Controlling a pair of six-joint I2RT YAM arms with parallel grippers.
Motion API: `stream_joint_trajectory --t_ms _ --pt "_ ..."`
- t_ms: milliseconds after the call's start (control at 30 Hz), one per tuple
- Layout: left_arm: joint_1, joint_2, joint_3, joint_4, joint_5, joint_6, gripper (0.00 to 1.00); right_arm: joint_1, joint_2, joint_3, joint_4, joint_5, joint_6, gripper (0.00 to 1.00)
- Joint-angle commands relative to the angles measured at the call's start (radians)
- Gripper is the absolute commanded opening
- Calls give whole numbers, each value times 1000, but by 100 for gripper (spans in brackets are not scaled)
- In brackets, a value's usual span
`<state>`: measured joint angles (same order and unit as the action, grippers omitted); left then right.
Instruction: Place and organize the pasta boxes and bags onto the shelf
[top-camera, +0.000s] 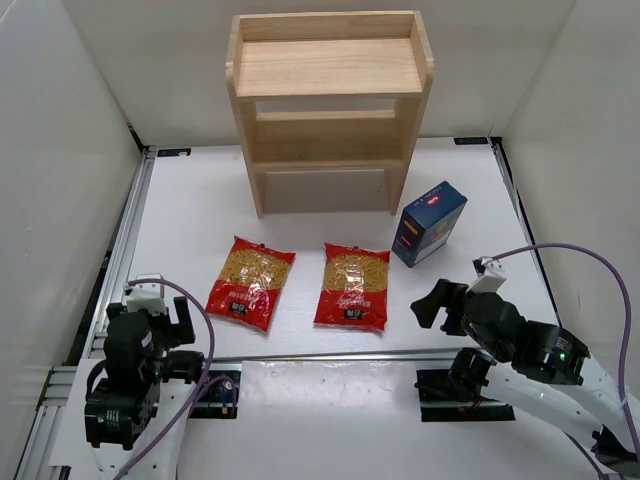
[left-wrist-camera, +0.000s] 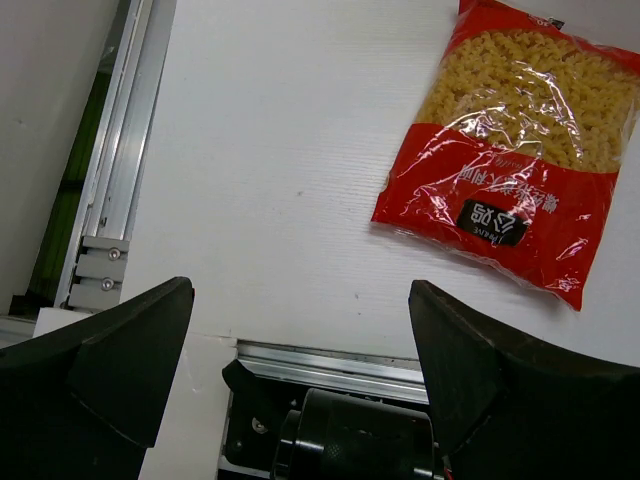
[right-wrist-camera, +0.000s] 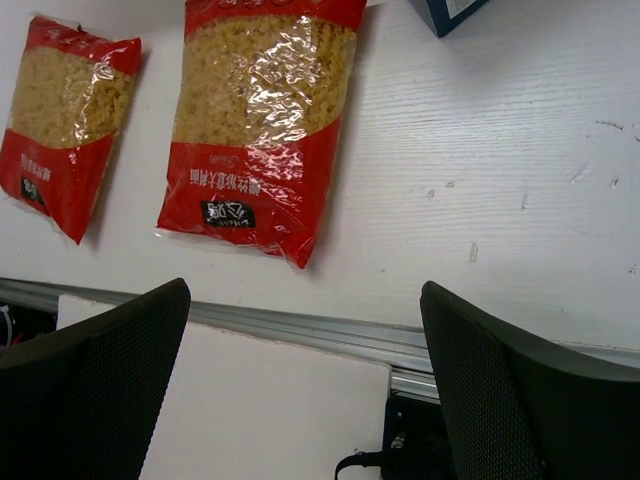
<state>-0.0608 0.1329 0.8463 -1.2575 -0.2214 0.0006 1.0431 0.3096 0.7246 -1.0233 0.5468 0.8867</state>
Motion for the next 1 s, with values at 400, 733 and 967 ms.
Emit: stream_joint_trajectory --t_ms 400,733,967 --pt "6 440 210 52 362 -1 100 6 227 133 57 15 -107 100" --pt "15 994 109 467 571 -1 100 6 523 279 241 -45 -275 100" --pt "15 1217 83 592 558 -1 100 -23 620 240 324 -148 -331 100"
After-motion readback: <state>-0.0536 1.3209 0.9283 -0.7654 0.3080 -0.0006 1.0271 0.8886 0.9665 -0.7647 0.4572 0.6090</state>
